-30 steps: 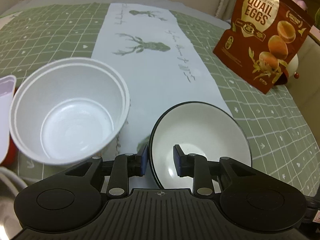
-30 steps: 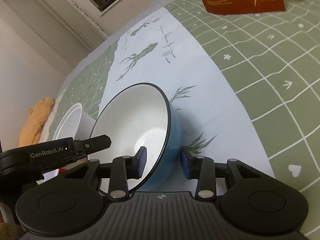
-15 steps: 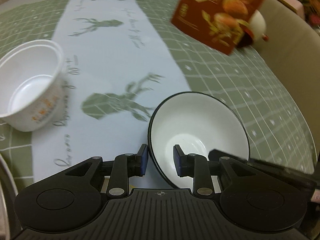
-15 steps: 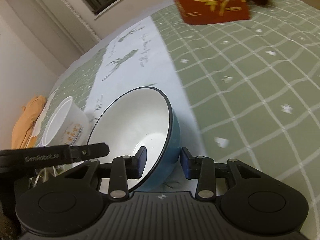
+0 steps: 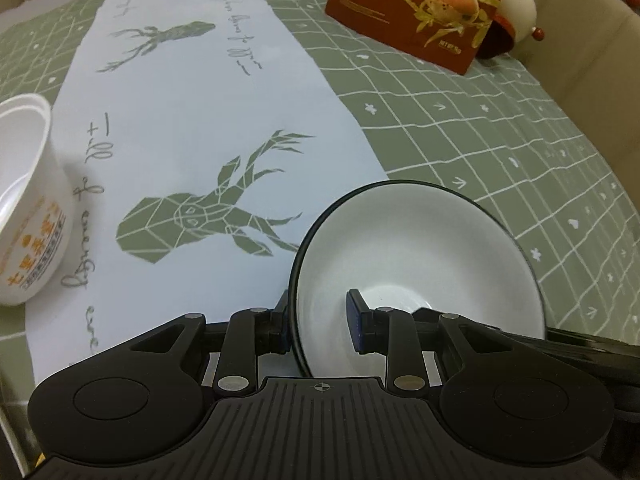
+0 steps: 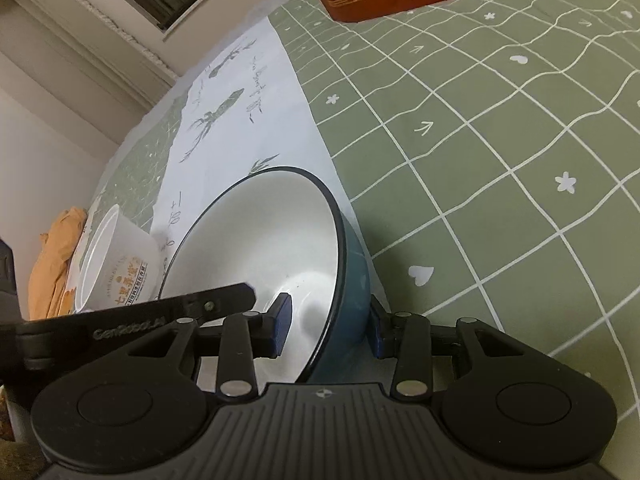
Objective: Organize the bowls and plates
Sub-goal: 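Lift the blue bowl with both grippers toward the cream bowl, then lower the blue bowl into the cream bowl with both grippers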
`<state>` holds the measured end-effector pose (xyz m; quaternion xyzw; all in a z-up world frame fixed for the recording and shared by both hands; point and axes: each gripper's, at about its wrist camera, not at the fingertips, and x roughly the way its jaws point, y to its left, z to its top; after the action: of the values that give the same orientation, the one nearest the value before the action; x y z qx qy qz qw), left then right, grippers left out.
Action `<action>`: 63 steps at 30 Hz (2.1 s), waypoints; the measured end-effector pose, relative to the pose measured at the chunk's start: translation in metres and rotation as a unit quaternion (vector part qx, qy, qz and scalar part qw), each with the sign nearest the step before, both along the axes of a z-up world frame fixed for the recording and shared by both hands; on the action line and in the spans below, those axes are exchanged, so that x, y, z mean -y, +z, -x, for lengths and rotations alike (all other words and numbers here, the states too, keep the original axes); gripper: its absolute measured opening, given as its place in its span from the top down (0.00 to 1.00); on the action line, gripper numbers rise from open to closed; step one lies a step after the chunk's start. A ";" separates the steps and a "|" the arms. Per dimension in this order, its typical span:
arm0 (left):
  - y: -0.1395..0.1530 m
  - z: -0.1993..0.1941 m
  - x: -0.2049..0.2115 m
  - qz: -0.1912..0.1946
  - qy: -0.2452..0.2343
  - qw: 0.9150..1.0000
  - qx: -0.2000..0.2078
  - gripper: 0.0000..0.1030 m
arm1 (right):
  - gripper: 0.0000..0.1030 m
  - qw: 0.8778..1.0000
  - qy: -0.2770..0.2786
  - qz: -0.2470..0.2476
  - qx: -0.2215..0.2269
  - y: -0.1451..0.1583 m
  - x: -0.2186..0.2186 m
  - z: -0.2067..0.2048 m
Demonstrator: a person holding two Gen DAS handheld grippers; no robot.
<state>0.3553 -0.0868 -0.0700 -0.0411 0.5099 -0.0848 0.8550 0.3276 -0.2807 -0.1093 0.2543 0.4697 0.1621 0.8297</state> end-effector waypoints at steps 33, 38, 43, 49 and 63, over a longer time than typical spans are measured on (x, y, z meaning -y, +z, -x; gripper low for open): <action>0.108 0.100 -0.081 0.026 0.025 0.999 0.034 0.66 | 0.55 0.997 0.039 -0.042 0.047 0.107 -0.070 0.068; 0.087 0.137 -0.113 0.050 0.039 0.998 0.019 0.65 | 0.53 0.997 0.065 -0.003 0.044 0.110 -0.109 0.098; 0.054 0.155 -0.132 0.086 0.043 0.995 -0.001 0.65 | 0.53 0.997 0.072 0.034 0.022 0.093 -0.128 0.112; 0.031 0.156 -0.143 0.098 0.054 0.994 -0.008 0.65 | 0.53 0.996 0.082 0.040 -0.002 0.071 -0.137 0.112; 0.033 0.158 -0.157 0.104 0.038 0.994 0.011 0.74 | 0.54 0.995 0.085 0.044 0.004 0.051 -0.137 0.098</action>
<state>0.1968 0.0706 -0.0370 -0.1485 0.4873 -0.1051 0.8540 0.2292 -0.1438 -0.0583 0.1760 0.4933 0.2126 0.8249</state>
